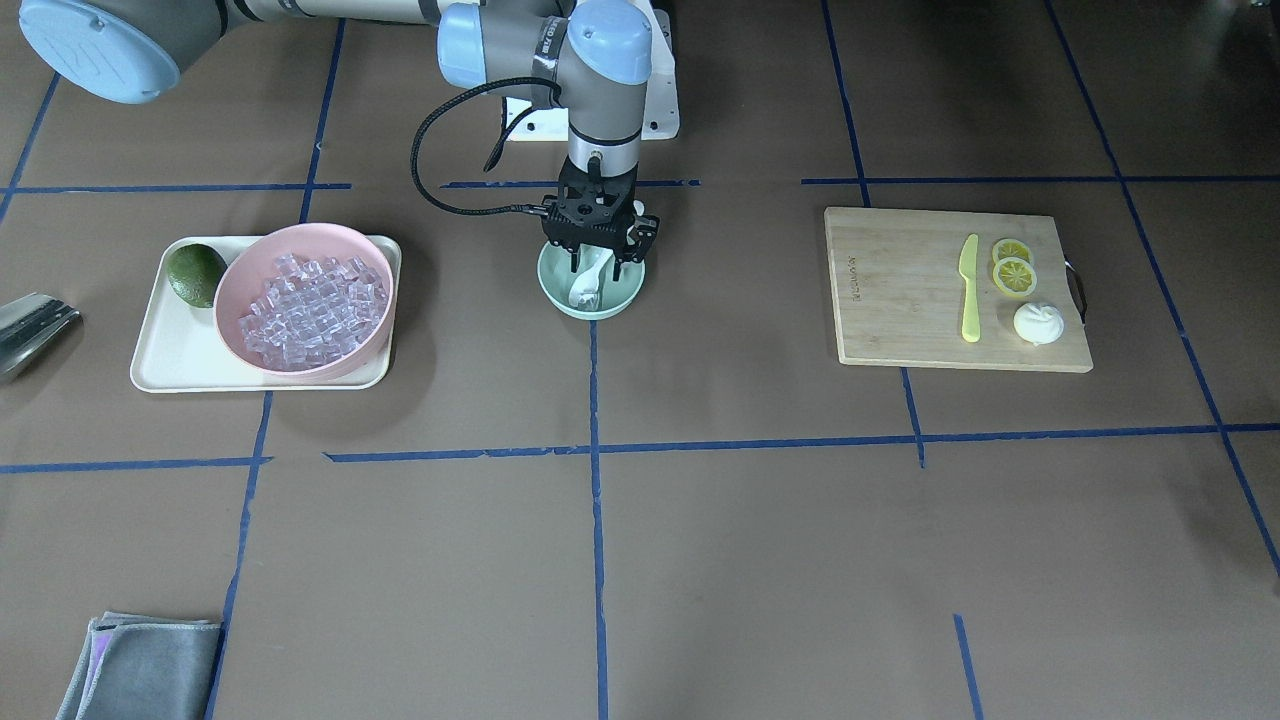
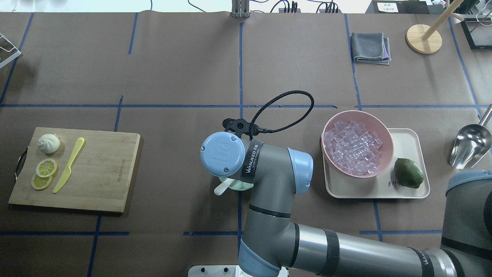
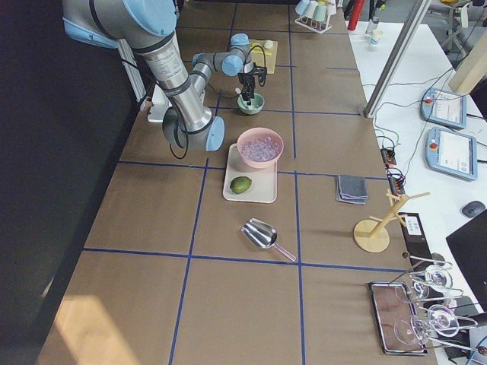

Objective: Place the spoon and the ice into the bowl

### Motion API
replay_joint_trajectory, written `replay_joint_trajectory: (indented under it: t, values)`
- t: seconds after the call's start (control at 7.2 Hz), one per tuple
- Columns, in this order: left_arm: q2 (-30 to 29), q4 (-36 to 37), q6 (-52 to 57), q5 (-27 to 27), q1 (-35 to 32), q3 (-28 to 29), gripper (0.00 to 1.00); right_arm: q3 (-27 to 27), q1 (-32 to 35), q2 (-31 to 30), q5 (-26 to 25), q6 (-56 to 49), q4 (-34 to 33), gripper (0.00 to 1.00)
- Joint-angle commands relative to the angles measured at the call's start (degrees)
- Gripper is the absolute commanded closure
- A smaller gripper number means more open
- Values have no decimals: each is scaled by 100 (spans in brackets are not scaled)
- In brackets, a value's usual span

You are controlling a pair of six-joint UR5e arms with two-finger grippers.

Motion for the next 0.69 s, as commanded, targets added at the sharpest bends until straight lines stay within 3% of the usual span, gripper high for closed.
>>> replay_joint_trajectory:
  t: [0.0,0.14,0.56]
  values:
    - [0,0,0,0,0,-5,0,365,308,52,187,-200,-311,1]
    - [-9,0,0,0,9,3,0,629,658,61,563,-576,-575,1]
    - [-62,61,-53,61,17,21,0,693,2229,-174,2081,-2208,-639,1]
